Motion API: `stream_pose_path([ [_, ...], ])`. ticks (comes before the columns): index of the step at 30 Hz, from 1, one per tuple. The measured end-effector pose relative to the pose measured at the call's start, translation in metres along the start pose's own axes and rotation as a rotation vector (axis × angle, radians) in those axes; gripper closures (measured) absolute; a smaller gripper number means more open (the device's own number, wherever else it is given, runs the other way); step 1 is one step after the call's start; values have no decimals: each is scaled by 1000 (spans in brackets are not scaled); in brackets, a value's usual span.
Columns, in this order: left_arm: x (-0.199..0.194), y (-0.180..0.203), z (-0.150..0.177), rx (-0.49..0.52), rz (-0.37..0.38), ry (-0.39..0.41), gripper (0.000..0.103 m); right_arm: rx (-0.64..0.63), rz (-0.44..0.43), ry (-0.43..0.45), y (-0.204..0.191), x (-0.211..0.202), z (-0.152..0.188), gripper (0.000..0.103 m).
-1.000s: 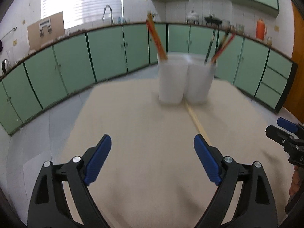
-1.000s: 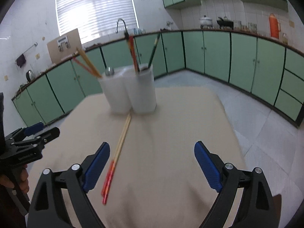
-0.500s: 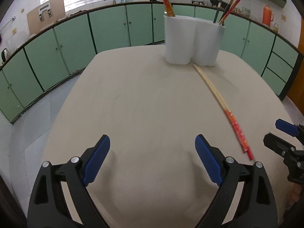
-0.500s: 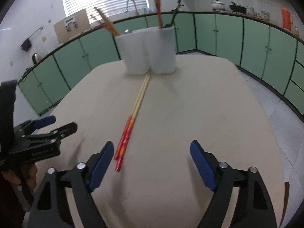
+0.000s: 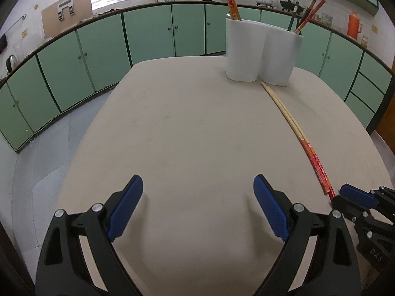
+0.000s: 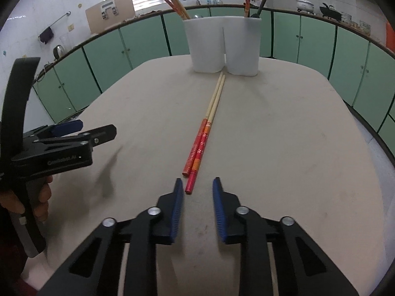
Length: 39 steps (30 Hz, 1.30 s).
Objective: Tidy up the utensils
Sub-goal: 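Move both tools to the last red-patterned chopsticks and grasp one with the right tool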
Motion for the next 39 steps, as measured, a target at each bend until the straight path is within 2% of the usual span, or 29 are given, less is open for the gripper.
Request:
stream_pose_path([
  [2, 1, 2, 0, 2, 4, -2, 15, 5, 1, 0, 1, 0, 0, 90],
  [11, 0, 6, -1, 7, 6, 0, 15, -35, 21, -8, -8, 3, 2, 90],
  [14, -1, 5, 0, 10, 5, 1, 15, -44, 40, -5, -8, 3, 2, 96],
  [18, -1, 5, -1, 8, 10, 0, 15, -36, 51, 0, -6, 0, 4, 97],
  [28, -7, 28, -5, 44, 48, 16, 15, 70, 98, 7, 25, -23, 14, 97],
  [33, -13, 47, -6, 59, 95, 24, 15, 126, 135, 19, 43, -32, 17, 97],
  [39, -10, 73, -3, 86, 134, 16, 18, 145, 121, 39, 53, -34, 13, 98],
])
Point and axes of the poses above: each gripper's, at about its wrist camera, not at the fingertips, and x roughly the way its jaws point, y to its right, z to its underside, the point moved 2 cm from there along x, roughly the way its jaws point, and after that the axes turned 9 degrees about -z, right-handed, at the moved point
